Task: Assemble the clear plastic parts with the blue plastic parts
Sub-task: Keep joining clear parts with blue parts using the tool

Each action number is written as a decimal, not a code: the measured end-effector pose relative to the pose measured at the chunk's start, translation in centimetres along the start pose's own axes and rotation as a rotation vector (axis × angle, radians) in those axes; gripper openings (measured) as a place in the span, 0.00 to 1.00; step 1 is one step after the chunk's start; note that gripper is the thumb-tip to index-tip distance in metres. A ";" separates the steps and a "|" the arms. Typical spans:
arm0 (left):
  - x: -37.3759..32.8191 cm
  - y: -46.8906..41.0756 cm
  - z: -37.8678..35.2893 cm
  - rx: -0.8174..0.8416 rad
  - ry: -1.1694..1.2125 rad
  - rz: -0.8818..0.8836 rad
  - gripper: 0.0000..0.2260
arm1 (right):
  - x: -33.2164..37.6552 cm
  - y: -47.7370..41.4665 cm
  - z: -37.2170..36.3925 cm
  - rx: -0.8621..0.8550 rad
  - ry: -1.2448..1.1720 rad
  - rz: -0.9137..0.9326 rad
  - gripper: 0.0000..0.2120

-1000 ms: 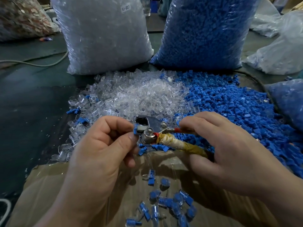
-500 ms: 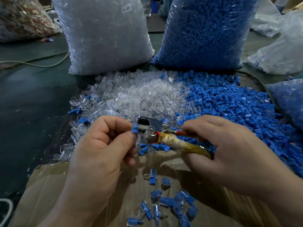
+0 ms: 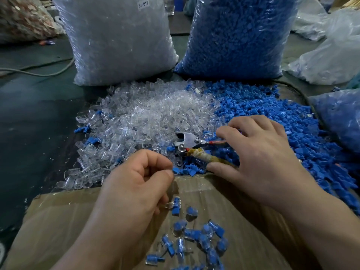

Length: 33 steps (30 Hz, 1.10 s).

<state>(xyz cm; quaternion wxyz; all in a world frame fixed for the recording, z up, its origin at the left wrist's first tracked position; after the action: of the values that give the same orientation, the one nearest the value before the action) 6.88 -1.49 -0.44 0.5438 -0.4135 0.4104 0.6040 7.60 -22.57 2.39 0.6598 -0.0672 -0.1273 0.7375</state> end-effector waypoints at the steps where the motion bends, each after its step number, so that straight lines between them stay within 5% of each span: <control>1: 0.1 0.0 -0.1 0.000 -0.012 -0.014 0.11 | 0.7 0.3 0.3 -0.063 -0.041 0.028 0.29; 5: 0.1 0.3 -0.4 -0.032 -0.083 -0.112 0.07 | 4.1 1.4 0.5 -0.191 -0.176 0.249 0.15; 9: -0.6 0.9 -0.3 -0.040 -0.116 -0.301 0.03 | 4.4 1.6 0.1 -0.214 -0.257 0.303 0.14; 16: -0.5 0.4 0.2 0.142 0.034 -0.073 0.20 | 5.0 1.8 0.5 -0.216 -0.379 0.349 0.13; 19: -0.7 0.4 0.4 0.168 0.118 -0.066 0.16 | 5.4 2.2 0.6 -0.091 -0.520 0.170 0.13; 23: -1.3 0.7 0.6 0.175 -0.018 -0.353 0.10 | 4.7 2.4 0.3 0.298 -1.016 -0.305 0.12; 25: -1.6 0.7 1.2 0.216 -0.164 -0.475 0.08 | 4.4 2.2 0.5 0.348 -0.838 -0.223 0.15; 28: -1.4 0.0 2.2 0.226 -0.400 -0.498 0.07 | 3.9 2.2 0.7 0.203 -0.412 -0.041 0.16; 33: -0.7 -0.2 1.5 0.265 -0.579 -0.534 0.04 | 4.7 2.8 0.4 0.217 -0.310 0.174 0.10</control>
<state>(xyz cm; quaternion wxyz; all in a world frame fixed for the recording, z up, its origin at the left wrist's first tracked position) 7.02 -0.25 0.74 0.8227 -0.2451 0.1932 0.4752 4.26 -18.24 2.37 0.5694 0.1080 -0.1408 0.8027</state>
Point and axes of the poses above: each hand's wrist, its own y-axis away from the middle knuckle, its own z-axis out of the back of the hand, x = y × z, the point moved 2 cm from there along -y, towards the middle knuckle, and after that the axes turned 9 degrees about -x, right-handed, at the moved point
